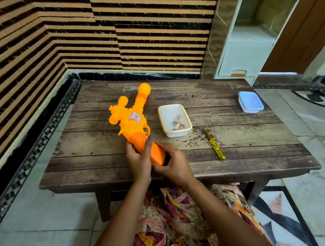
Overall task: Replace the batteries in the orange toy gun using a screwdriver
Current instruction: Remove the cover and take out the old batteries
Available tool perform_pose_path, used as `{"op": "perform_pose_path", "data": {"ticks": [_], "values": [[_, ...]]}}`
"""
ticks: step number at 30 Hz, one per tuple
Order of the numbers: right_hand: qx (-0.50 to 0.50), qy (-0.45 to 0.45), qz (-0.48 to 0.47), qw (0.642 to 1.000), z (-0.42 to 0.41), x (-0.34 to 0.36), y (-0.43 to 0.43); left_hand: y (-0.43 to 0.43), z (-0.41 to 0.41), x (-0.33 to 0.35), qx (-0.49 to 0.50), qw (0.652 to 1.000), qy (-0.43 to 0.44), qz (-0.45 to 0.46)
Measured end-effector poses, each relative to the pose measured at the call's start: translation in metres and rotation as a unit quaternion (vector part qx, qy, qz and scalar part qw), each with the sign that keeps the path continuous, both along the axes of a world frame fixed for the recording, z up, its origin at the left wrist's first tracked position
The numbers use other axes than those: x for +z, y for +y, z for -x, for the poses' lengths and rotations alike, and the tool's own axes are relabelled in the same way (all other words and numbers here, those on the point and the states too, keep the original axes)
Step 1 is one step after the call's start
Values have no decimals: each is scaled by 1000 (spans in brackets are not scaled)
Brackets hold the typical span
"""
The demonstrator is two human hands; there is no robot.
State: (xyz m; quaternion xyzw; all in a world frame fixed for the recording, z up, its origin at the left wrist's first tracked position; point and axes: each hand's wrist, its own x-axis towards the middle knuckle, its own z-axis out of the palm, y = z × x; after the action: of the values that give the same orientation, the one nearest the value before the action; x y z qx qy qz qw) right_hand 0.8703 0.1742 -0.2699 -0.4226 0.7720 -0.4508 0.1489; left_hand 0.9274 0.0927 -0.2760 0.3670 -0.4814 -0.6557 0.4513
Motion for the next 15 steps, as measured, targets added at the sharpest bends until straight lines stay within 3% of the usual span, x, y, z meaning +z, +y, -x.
{"op": "perform_pose_path", "data": {"ticks": [3,15], "values": [[-6,3,10,1000,-1,0,1,2,1,2,10,999,-40,17],[-21,17,20,999,-3,-4,-2,-7,-1,1,-37,998,-20,-37]]}}
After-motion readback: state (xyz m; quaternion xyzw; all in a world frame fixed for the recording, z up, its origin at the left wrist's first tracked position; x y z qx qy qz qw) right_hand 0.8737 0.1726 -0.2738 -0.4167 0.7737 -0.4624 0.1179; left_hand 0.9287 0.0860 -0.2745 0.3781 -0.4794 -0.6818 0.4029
